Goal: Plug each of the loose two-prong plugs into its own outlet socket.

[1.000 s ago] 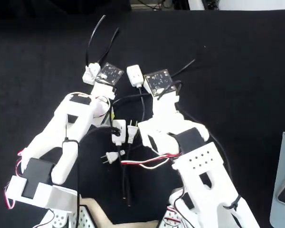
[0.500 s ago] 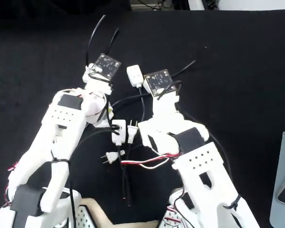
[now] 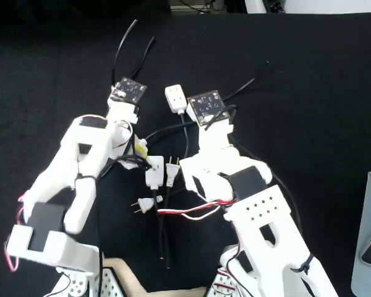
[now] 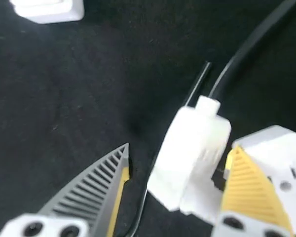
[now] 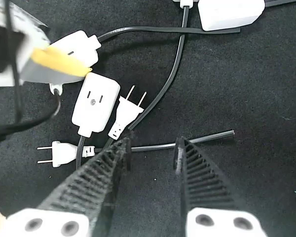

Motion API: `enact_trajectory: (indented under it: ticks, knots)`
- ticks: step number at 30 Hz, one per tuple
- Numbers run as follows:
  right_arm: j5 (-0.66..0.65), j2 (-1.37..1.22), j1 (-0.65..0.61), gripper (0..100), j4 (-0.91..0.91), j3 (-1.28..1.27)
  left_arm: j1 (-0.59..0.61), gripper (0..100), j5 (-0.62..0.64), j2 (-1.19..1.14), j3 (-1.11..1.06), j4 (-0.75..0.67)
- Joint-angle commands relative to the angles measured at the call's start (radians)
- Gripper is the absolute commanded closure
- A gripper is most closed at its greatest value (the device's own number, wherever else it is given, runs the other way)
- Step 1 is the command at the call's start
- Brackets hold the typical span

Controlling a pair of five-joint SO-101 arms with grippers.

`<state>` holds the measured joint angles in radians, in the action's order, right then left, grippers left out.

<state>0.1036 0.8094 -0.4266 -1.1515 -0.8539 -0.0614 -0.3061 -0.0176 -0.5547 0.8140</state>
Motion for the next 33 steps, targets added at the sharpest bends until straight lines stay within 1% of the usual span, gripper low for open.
enact_trajectory:
  ticks: [1,4,10,15,18,23,28,33]
  knots:
    - [0.005,0.022,0.011,85.0,0.011,0.004,-0.018,75,-0.003,-0.015,0.061,-0.015]
    - [0.005,0.021,0.011,85.0,0.012,0.004,-0.039,83,-0.003,-0.015,0.061,-0.014]
    - [0.005,0.021,0.011,85.0,0.014,0.004,-0.091,90,-0.005,-0.015,0.042,-0.012]
    - [0.005,0.021,0.011,85.0,0.014,0.004,-0.087,98,-0.005,0.025,0.041,-0.006]
    - [0.005,0.021,0.011,85.0,0.014,0.004,-0.085,97,-0.005,0.1,0.041,0.058]
    - [0.005,0.021,0.011,85.0,0.014,0.004,-0.084,97,0.0,0.29,0.039,0.144]
    - [0.005,0.021,0.009,85.0,0.014,0.004,-0.042,97,0.0,0.428,0.045,0.178]
    - [0.005,0.021,0.009,85.0,0.012,0.004,0.033,97,-0.002,0.468,0.048,0.17]
